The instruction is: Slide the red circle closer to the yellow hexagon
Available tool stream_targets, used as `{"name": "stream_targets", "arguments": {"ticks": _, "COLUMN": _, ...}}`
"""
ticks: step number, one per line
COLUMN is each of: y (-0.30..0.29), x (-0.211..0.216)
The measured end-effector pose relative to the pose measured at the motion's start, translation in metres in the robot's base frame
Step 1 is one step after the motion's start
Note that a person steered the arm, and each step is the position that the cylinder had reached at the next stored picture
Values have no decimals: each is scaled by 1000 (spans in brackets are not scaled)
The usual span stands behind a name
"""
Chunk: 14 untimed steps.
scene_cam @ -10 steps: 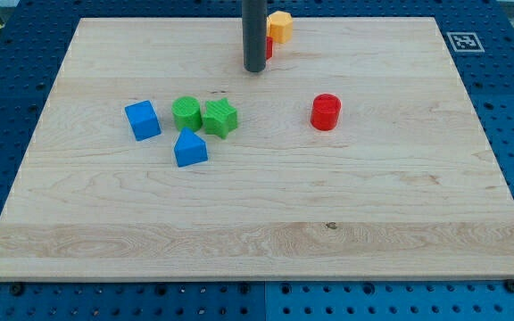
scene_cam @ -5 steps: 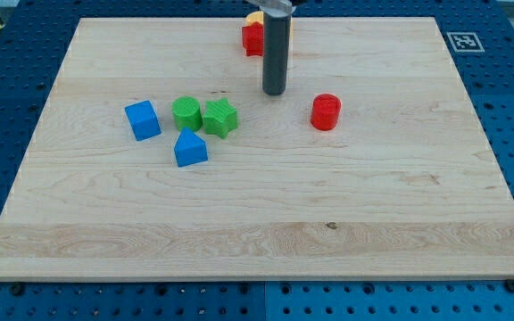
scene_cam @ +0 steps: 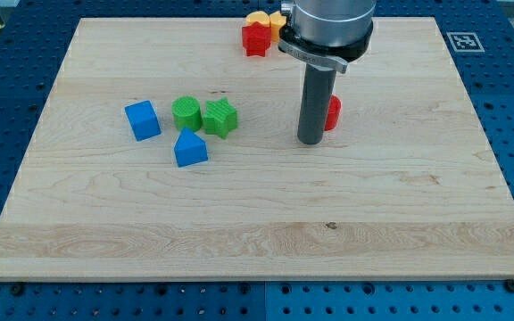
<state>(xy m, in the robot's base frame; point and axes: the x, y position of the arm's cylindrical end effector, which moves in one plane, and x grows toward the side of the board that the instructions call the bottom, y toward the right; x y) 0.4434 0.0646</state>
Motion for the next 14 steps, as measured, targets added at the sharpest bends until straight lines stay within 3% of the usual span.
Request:
{"name": "stream_targets", "arguments": {"ticks": 3, "y": -2, "x": -31}}
{"name": "stream_targets", "arguments": {"ticks": 5, "y": 8, "x": -5}}
{"name": "stream_targets", "arguments": {"ticks": 6, "y": 14, "x": -14}}
{"name": "stream_targets", "arguments": {"ticks": 9, "y": 16, "x": -111}}
{"name": "stream_targets", "arguments": {"ticks": 10, "y": 25, "x": -106}}
{"name": "stream_targets", "arguments": {"ticks": 12, "y": 72, "x": -43}}
{"name": "stream_targets", "arguments": {"ticks": 14, "y": 130, "x": -43}}
